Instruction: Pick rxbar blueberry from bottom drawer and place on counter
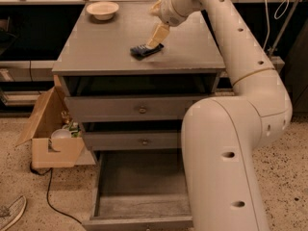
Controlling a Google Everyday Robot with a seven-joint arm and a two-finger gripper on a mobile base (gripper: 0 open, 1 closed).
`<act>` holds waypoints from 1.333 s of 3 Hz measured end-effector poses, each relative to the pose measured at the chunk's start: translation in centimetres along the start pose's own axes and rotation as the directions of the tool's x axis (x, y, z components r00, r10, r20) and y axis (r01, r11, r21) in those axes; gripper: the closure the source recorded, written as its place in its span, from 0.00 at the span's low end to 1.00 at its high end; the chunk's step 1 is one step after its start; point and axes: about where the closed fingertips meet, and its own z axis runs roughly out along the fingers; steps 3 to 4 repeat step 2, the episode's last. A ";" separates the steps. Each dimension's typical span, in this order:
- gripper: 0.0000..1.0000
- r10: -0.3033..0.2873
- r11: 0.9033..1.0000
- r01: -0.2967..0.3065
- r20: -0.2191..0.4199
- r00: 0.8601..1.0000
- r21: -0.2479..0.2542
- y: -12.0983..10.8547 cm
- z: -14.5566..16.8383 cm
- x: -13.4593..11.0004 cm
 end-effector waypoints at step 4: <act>0.00 0.077 0.995 -0.079 0.027 0.997 0.066 -0.1 -6.2 7.2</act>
Offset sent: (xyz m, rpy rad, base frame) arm -0.0247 -0.1968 0.0037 0.1182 -0.0251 -0.1712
